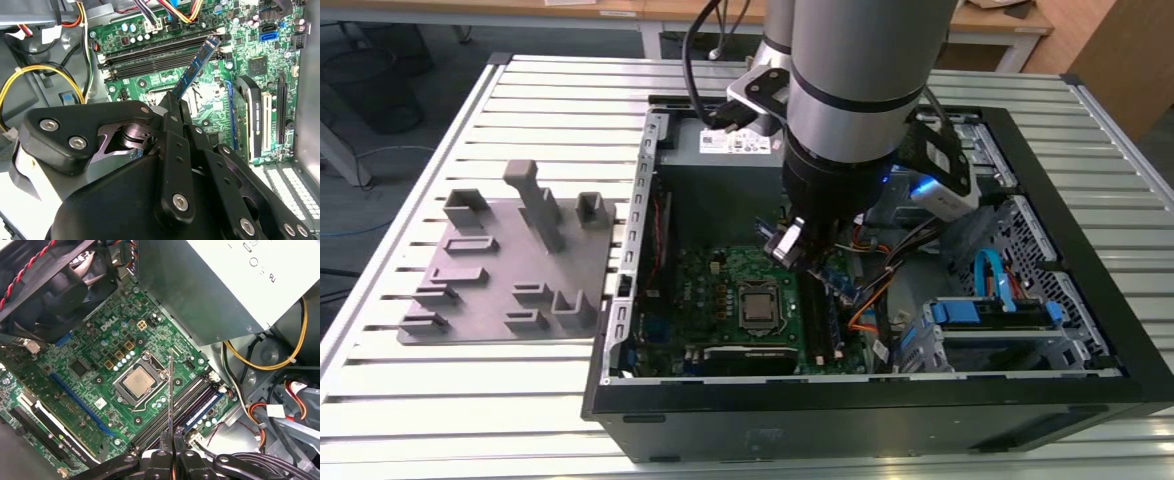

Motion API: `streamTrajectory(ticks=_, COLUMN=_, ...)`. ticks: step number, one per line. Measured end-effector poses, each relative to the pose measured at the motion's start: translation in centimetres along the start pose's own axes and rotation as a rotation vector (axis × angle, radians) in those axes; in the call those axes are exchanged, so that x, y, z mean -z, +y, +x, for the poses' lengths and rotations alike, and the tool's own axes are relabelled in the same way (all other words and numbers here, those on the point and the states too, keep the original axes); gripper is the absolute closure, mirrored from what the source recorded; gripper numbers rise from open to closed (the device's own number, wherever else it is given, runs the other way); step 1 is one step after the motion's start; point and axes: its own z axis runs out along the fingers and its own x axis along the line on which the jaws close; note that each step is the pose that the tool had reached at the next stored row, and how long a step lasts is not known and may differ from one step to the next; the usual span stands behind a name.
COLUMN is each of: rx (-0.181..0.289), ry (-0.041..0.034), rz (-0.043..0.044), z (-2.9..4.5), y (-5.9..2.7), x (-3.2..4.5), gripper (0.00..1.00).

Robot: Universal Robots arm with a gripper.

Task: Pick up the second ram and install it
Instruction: 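Insert the second ram into the second slot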

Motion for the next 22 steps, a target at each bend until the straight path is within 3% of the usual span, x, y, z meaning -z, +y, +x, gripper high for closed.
streamTrajectory(ticks=22, rx=-0.121, ry=-0.0019, rz=0.0133, z=0.00, y=0.00, x=-0.01, gripper=0.87)
